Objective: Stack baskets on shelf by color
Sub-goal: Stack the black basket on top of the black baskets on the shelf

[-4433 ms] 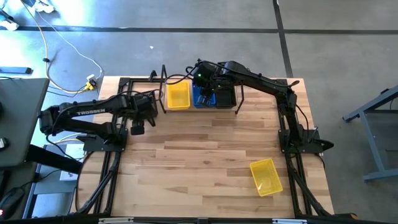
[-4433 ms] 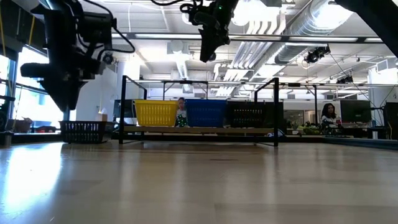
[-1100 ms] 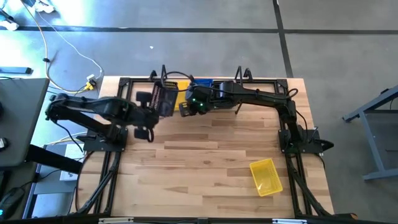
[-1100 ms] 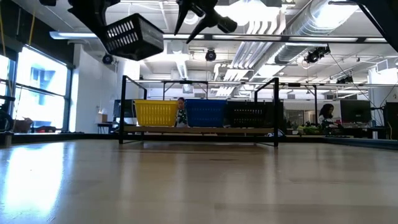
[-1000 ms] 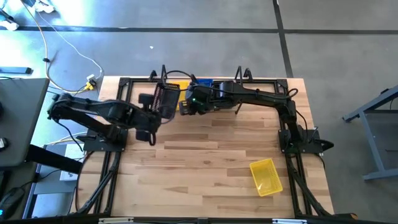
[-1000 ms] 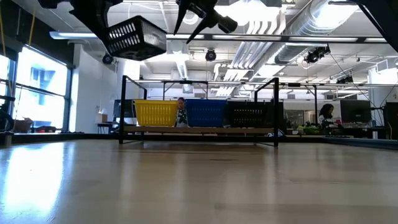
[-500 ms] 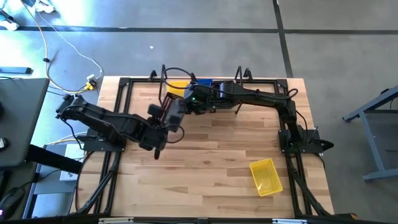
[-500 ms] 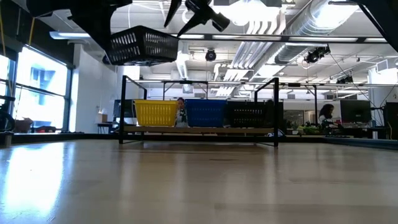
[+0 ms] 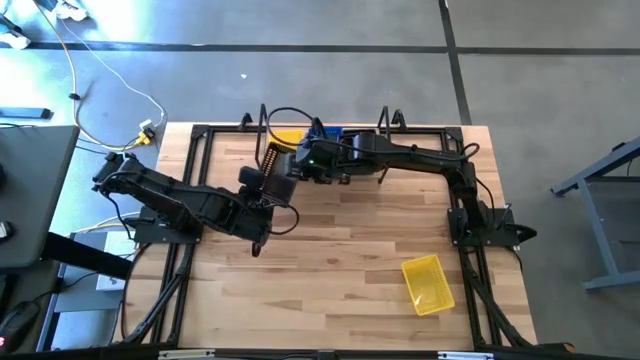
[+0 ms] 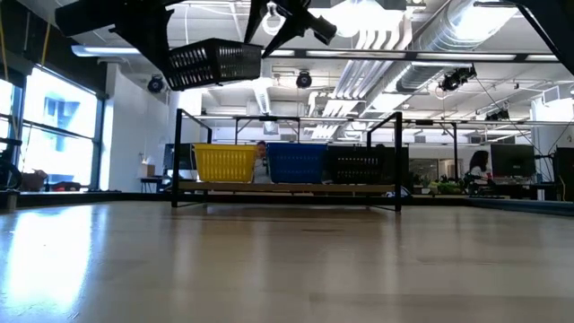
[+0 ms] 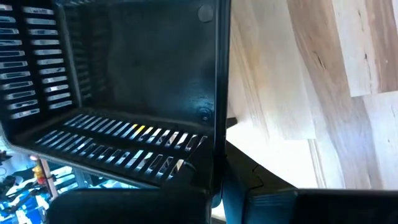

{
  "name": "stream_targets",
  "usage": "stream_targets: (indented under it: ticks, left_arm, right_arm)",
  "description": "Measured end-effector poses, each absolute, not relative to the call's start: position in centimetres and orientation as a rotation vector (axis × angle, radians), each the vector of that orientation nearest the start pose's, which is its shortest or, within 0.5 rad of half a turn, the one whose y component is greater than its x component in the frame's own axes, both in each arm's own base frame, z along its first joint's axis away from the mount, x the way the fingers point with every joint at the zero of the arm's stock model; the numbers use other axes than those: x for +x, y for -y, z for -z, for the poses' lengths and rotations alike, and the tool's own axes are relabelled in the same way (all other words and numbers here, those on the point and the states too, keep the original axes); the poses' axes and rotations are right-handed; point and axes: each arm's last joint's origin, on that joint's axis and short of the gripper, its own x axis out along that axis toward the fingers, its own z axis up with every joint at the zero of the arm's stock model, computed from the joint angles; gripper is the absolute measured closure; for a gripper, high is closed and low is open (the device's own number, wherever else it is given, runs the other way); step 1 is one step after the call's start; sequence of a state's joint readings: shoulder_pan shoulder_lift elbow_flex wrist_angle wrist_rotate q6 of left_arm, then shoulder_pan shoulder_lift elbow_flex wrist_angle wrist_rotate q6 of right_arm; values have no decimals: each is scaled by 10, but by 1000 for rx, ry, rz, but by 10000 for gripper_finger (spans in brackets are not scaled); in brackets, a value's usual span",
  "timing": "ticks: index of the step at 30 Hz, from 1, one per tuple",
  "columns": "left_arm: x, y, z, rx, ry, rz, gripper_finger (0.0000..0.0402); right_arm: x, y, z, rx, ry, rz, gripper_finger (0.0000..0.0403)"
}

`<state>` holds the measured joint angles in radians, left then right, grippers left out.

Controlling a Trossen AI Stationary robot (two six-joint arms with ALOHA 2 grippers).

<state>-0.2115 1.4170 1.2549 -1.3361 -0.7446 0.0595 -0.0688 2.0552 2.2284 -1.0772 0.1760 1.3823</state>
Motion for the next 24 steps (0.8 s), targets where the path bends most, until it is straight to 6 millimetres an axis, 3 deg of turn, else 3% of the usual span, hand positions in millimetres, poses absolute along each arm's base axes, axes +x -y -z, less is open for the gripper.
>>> stream_targets:
  ticks: [12,15,20,24]
  left_arm:
    - [240,33,-296,780,-1315,-394,401]
    - [240,33,-296,779,-1314,-392,401]
    - [241,33,-297,772,-1307,-400,387]
    - [241,33,-296,764,-1312,-380,364]
  right_arm:
    - [441,36,-349,1239,-587,851,272]
    - [440,36,-350,1228,-591,851,301]
    - [440,38,-349,1172,-606,839,383]
    - [440,40,-349,1148,-611,835,391]
